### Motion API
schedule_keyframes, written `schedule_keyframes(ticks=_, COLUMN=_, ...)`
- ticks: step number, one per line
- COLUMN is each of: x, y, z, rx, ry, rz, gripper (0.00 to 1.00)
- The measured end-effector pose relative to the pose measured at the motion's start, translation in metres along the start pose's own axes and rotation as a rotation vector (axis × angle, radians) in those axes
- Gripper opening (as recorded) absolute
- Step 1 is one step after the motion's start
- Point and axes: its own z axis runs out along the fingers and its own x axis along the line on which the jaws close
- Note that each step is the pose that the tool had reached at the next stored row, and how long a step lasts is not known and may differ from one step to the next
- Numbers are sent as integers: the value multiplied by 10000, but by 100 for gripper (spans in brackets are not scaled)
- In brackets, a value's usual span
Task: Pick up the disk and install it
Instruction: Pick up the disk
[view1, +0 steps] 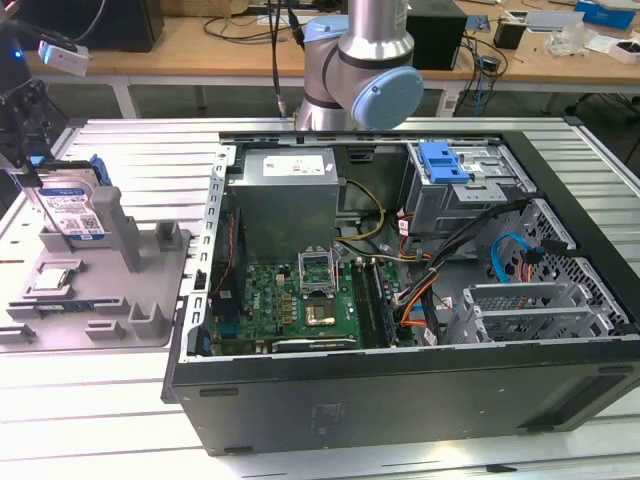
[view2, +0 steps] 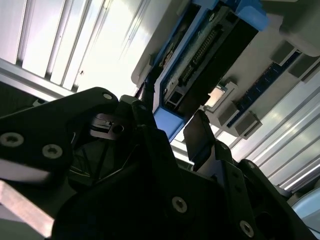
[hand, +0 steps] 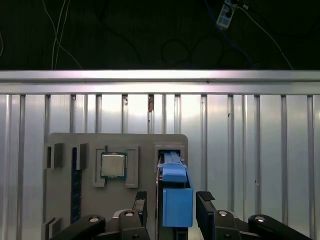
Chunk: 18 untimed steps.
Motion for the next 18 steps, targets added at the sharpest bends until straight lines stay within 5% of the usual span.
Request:
schedule_keyframes(ticks=12, x=-31, y=22, z=62, rx=1, ry=52, rz=1, gripper=51)
schedule_keyframes(ticks=14, x=-32, y=21, z=83, rx=0, ry=62, rz=2, gripper=43)
schedule_keyframes(ticks=18, x=-33, y=20, z=110, rx=0, ry=68, rz=3, gripper=43)
